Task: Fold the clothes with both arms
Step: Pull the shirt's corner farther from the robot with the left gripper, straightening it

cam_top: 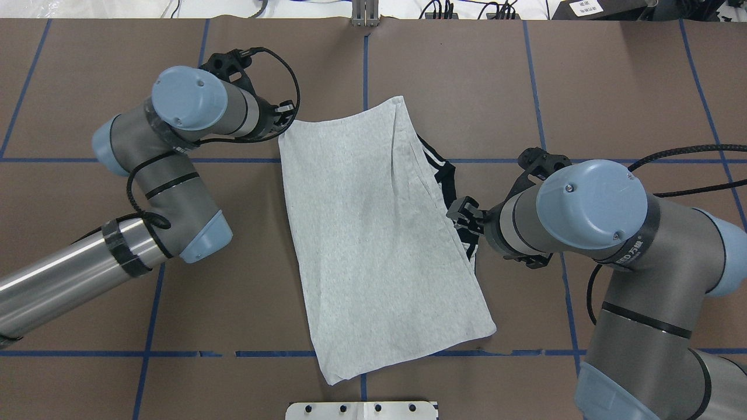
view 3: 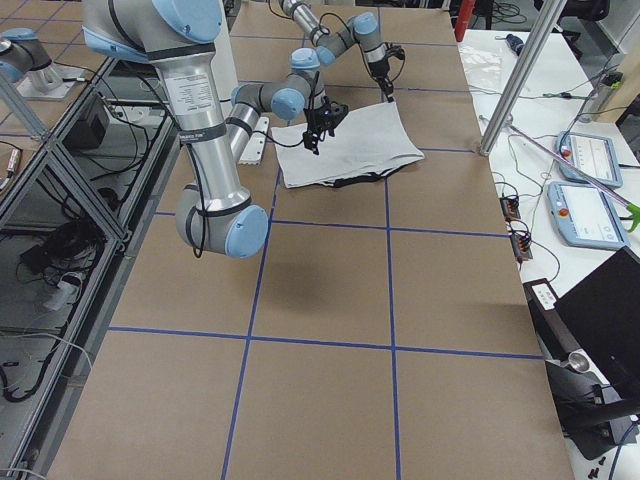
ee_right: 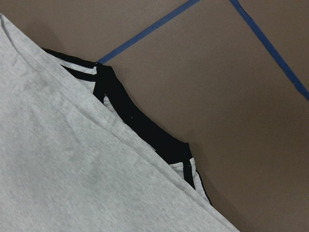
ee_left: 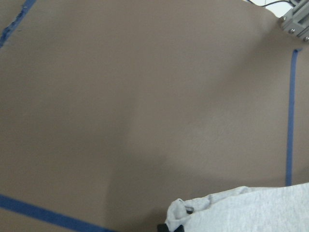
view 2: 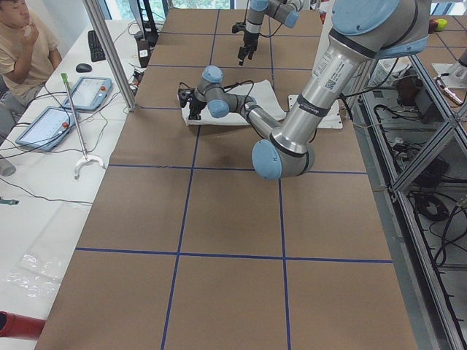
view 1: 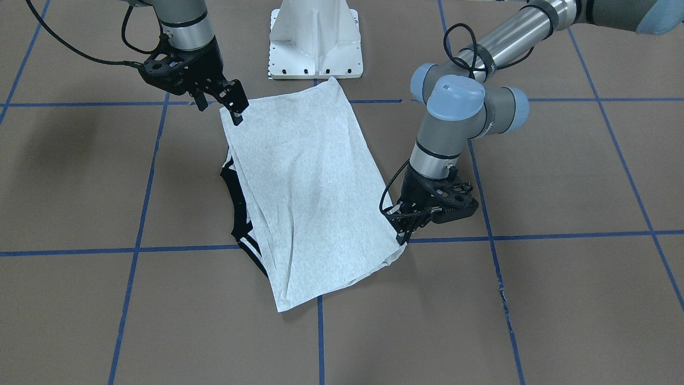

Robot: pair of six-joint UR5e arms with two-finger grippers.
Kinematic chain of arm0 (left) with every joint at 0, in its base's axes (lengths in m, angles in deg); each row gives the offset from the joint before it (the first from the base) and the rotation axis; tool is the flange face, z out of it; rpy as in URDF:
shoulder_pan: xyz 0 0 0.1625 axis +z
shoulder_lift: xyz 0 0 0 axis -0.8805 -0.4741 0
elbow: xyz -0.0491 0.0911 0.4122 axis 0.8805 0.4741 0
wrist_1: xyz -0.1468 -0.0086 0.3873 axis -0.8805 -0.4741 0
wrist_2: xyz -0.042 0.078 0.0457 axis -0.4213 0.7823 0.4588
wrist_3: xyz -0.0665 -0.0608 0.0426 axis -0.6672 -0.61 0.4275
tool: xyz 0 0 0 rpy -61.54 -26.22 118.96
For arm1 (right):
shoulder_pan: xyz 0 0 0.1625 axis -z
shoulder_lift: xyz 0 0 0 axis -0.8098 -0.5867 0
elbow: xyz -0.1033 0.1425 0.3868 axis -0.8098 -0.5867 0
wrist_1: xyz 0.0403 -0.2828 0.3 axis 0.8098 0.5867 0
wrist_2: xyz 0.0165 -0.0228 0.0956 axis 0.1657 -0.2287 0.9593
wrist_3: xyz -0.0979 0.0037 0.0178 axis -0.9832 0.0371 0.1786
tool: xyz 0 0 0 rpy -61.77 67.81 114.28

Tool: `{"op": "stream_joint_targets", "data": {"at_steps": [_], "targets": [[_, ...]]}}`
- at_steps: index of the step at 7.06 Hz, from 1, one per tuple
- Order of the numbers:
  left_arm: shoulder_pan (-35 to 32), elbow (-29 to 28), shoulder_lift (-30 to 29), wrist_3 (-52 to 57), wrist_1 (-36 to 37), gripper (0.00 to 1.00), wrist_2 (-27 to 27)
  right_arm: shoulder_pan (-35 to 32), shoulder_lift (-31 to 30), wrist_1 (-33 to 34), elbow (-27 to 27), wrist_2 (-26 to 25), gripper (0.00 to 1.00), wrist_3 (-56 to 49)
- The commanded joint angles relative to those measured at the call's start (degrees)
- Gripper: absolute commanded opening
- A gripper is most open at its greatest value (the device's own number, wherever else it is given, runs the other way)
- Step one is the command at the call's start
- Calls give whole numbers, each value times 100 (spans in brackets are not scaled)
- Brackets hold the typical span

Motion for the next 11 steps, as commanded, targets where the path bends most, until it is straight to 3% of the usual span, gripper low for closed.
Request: {"op": "stream_joint_targets", "data": {"at_steps": [1, 3, 7, 8, 11], "targets": [[-52, -1588, -993, -297, -755, 0, -1, -3, 6, -239, -152, -32, 100, 15], [-157, -2074, -1075, -306, -1150, 0, -1, -3, 6, -625, -319, -58, 100, 77], [-359, -3051, -1436, -297, -1767, 0, -10, 85, 15, -626, -337, -58, 100, 77], [-394, -3105, -1427, -262, -1837, 11, -1, 163, 15, -635, -424, -119, 100, 77], [-552, -2914, -1418, -288, -1838, 32, -19, 742, 58, -617, -442, -392, 100, 86]]}}
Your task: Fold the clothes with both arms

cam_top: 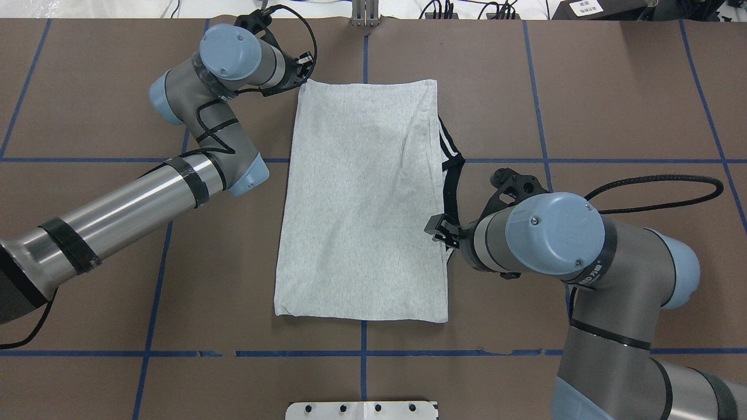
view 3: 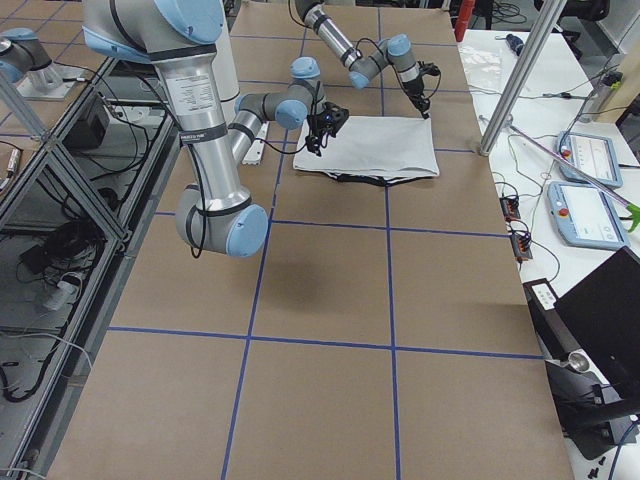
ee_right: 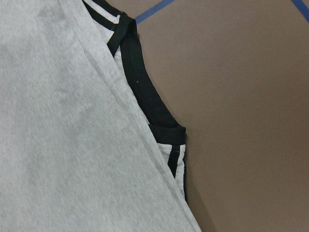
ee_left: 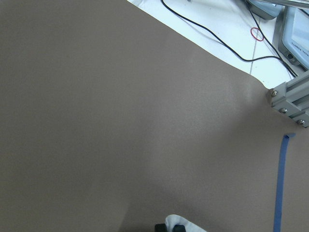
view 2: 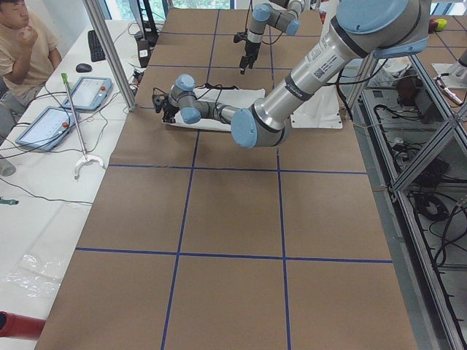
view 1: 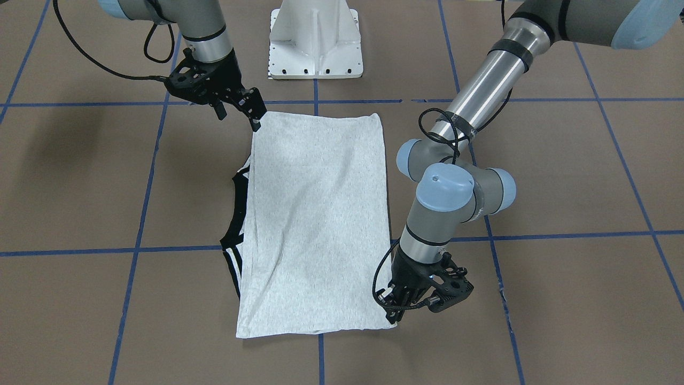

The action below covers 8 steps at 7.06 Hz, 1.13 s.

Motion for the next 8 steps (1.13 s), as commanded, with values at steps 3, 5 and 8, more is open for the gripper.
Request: {"op": "stream_joint_targets", "data": {"at_steps": [3, 5, 8], "targets": [[-185, 751, 303, -13, 49, 34, -417, 1030, 159, -5, -537, -604, 100, 984], [-177, 777, 373, -13, 49, 35, -417, 1075, 308, -327, -940, -683, 99, 1284], [-177, 786, 382, -22, 49, 35, -417, 1040, 300, -418, -1039, -675, 98, 1284]]}}
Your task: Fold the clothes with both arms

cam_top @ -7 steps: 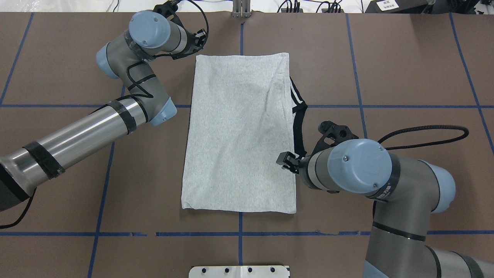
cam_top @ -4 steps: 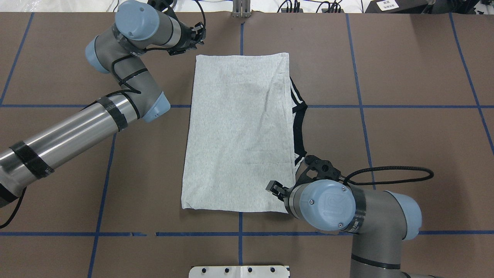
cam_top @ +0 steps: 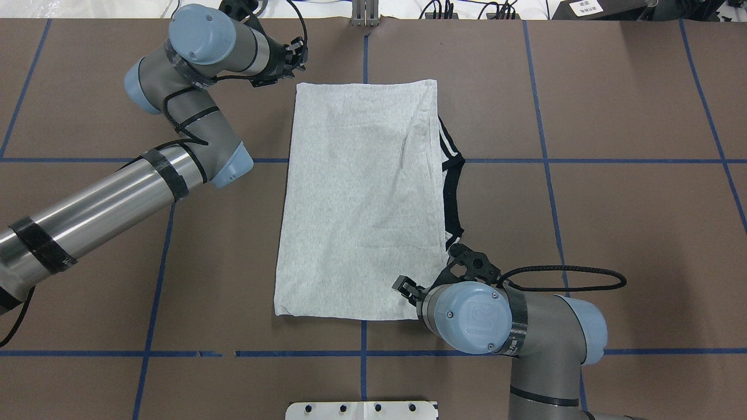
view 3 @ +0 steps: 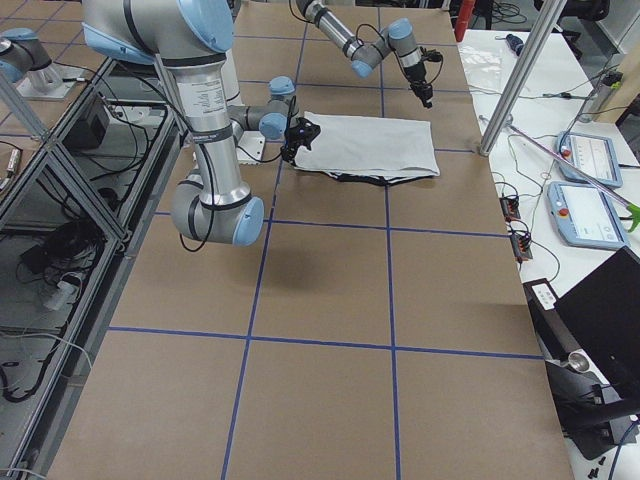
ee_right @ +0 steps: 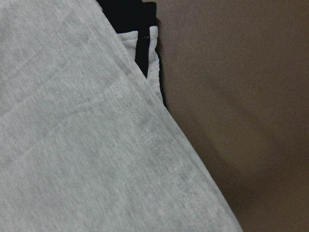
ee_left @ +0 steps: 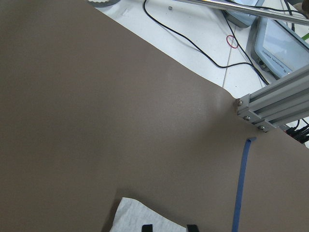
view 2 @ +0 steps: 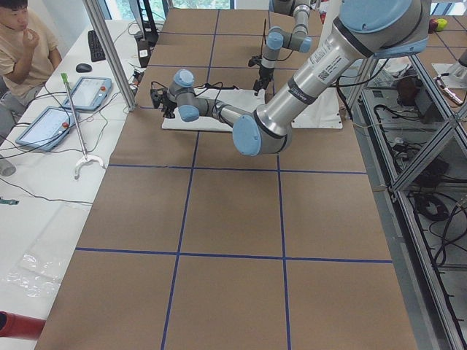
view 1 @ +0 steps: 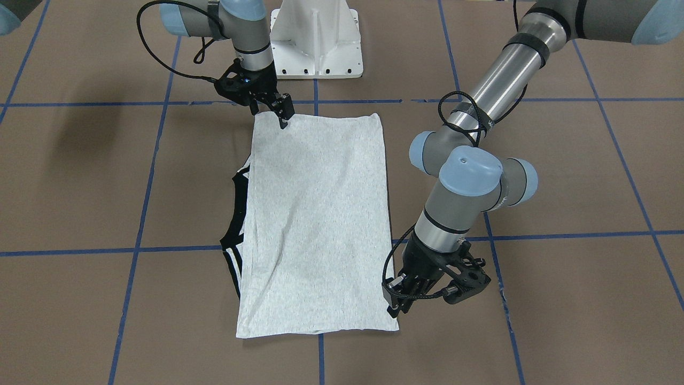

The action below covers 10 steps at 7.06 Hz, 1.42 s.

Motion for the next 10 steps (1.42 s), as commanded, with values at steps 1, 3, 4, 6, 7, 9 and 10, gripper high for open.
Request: {"op": "stream_joint_targets", "data": {"at_steps": [1, 3, 4, 6, 7, 9, 10], "targets": [[5, 8, 8, -1, 9, 35, 0, 11, -34, -20, -60, 4, 98, 12], [5, -1, 8, -1, 9, 35, 0, 46, 0, -19, -104, 4, 90, 116], [5, -1, 8, -1, 9, 35, 0, 46, 9, -20, -139, 4, 83, 152], [5, -1, 8, -1, 18, 35, 0, -50, 27, -20, -148, -5, 40, 248], [5, -1, 17, -1, 26, 35, 0, -77, 27, -20, -139, 4, 1, 458], [5, -1, 17, -1, 35, 35, 0, -77, 36, -28, -139, 13, 0, 407], [-3, -1, 17, -1, 35, 35, 9, -164, 166, -28, -139, 22, 0, 460]]}}
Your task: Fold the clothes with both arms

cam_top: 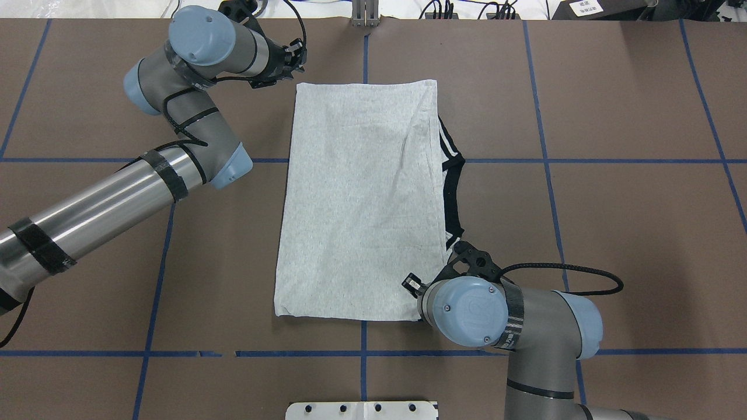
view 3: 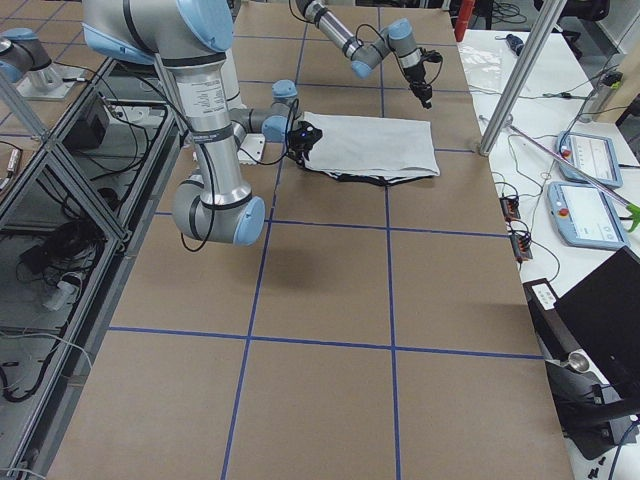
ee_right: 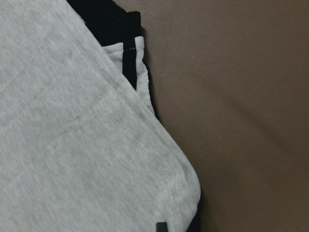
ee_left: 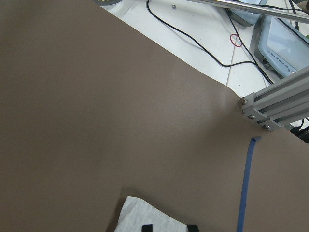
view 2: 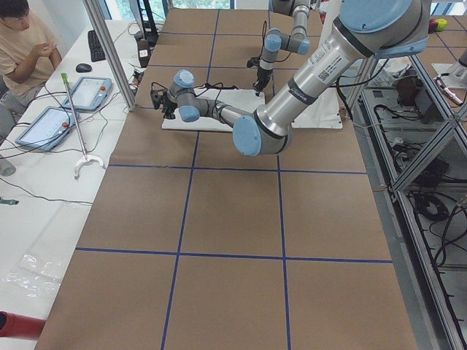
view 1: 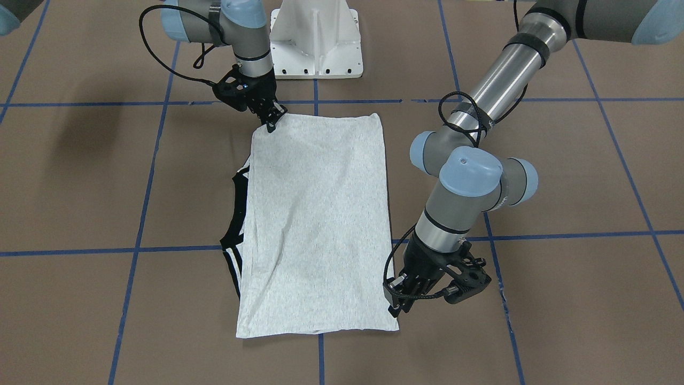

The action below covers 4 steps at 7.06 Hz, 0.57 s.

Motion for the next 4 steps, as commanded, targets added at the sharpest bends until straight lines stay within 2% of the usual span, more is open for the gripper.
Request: {"op": "stream_joint_targets", "data": {"at_steps": [1, 2, 4], "targets": [[-7, 35, 1, -9, 4, 35, 7, -184, 207, -1, 47, 34, 0, 57], [-7, 305, 149, -9, 12, 35, -2, -228, 208, 7, 239, 60, 0, 48], [-25, 920, 457, -18, 12, 35, -19, -220, 155, 16, 259, 52, 0, 57]]}}
